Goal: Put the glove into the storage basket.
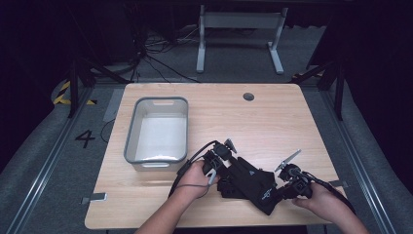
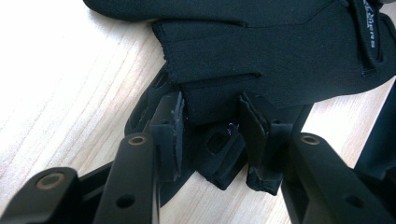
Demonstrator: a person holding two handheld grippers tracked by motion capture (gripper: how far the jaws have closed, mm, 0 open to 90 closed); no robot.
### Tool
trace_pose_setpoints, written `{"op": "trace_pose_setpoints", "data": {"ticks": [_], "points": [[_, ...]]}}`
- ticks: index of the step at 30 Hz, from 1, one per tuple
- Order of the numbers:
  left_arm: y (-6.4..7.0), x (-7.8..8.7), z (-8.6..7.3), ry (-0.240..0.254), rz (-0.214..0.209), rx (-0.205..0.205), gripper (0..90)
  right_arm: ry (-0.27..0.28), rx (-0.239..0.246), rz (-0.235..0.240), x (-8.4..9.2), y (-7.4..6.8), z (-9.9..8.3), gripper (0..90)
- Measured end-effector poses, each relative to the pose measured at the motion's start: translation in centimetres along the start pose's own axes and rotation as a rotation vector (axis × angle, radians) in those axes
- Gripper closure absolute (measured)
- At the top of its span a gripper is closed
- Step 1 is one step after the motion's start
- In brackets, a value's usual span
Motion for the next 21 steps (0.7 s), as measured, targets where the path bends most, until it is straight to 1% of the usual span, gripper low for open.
{"op": "trace_pose_setpoints", "data": {"ticks": [2, 4, 5, 6, 7, 8, 9, 11, 12, 13, 16, 18, 19, 21], "points": [[0.0, -0.2, 0.0, 0.001, 0.004, 0.004, 61.3, -0.002, 0.006, -0.003, 0.0, -0.1, 0.0, 76.5], [0.0, -0.3, 0.1, -0.004, 0.017, 0.001, 63.3, -0.002, 0.011, -0.008, 0.0, -0.2, 0.1, 77.2], [0.1, -0.3, 0.1, -0.006, 0.030, -0.007, 66.2, -0.001, 0.013, -0.009, 0.0, -0.2, 0.1, 77.3], [0.3, -0.3, 0.1, -0.009, 0.057, -0.019, 68.8, -0.002, 0.014, -0.010, 0.0, -0.2, 0.1, 77.5], [0.4, -0.3, 0.1, -0.013, 0.069, -0.026, 71.1, -0.002, 0.014, -0.013, 0.0, -0.3, 0.1, 77.7], [0.4, -0.3, 0.1, -0.013, 0.069, -0.026, 73.6, -0.004, 0.016, -0.016, 0.0, -0.3, 0.1, 77.9], [0.7, -0.2, 0.2, -0.011, 0.086, -0.043, 75.7, -0.006, 0.016, -0.019, 0.0, -0.3, 0.1, 78.0], [0.8, -0.2, 0.2, -0.008, 0.089, -0.047, 76.5, -0.006, 0.018, -0.019, 0.0, -0.4, 0.1, 78.1], [1.1, -0.1, 0.2, -0.016, 0.084, -0.059, 76.9, -0.005, 0.016, -0.023, 0.0, -0.4, 0.2, 78.2], [1.1, -0.1, 0.2, -0.016, 0.084, -0.059, 76.8, -0.005, 0.016, -0.023, 0.0, -0.4, 0.2, 78.2], [1.7, 0.4, 0.3, 0.005, 0.087, -0.078, 77.3, -0.005, 0.015, -0.027, 0.0, -0.5, 0.2, 78.6], [1.9, 0.7, 0.3, 0.021, 0.081, -0.093, 84.2, -0.004, 0.017, -0.027, 0.0, -0.5, 0.2, 78.9], [2.0, 0.9, 0.3, 0.025, 0.081, -0.098, 86.2, -0.004, 0.017, -0.031, 0.0, -0.5, 0.2, 79.0], [2.1, 1.0, 0.3, 0.031, 0.083, -0.099, 87.5, -0.003, 0.021, -0.039, 0.0, -0.6, 0.3, 79.6]]}}
Point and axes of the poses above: each handheld gripper's, and its own axes: x roughly backward along the jaws, z roughly out of its top, y roughly to its right, the point moved 4 cm from there along -x, roughly forward along the jaws, and after that the axes turned 13 degrees about -z, right-handed, at the moved point
